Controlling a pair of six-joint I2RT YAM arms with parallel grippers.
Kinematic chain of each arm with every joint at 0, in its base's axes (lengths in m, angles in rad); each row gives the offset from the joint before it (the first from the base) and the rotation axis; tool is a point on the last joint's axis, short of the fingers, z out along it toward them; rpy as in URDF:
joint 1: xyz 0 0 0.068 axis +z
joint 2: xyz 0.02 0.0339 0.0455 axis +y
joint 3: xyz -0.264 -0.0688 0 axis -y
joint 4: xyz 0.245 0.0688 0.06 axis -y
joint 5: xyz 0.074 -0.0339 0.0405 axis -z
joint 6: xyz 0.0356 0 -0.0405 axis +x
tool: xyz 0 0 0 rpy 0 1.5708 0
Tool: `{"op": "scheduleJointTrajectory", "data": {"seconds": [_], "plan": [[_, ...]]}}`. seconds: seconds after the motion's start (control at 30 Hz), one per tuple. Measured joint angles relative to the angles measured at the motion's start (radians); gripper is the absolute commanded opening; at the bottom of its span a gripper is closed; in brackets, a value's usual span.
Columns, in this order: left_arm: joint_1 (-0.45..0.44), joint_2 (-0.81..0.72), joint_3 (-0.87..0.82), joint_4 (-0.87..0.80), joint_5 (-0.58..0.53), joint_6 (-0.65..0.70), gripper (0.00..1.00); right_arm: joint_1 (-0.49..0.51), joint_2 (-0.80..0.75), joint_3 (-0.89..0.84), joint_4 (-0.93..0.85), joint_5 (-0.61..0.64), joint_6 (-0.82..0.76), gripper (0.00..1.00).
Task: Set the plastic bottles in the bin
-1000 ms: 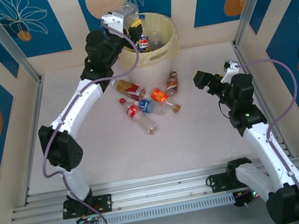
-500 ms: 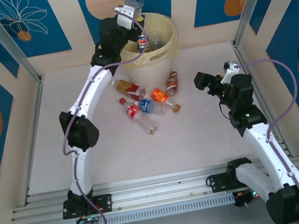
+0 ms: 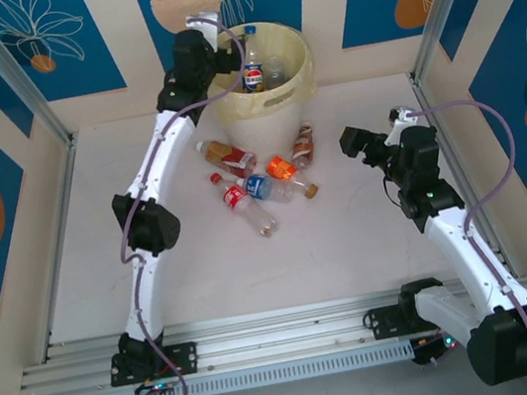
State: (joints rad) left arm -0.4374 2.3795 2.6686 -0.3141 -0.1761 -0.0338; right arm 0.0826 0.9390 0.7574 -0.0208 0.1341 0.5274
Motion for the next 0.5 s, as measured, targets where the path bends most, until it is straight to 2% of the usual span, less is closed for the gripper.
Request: {"op": "scheduleJointTrajectory", "data": {"seconds": [0.2, 0.5], "plan": [[0.0, -0.08, 0.068, -0.149, 0.006, -0.077, 1.0, 0.0, 0.029, 0.006, 0.001, -0.002, 0.003, 1.0], [0.002, -0.18, -0.04, -0.304, 0.158, -0.119, 1.0, 0.0, 0.114, 0.021, -0.01, -0.031, -0.028, 1.0]]}}
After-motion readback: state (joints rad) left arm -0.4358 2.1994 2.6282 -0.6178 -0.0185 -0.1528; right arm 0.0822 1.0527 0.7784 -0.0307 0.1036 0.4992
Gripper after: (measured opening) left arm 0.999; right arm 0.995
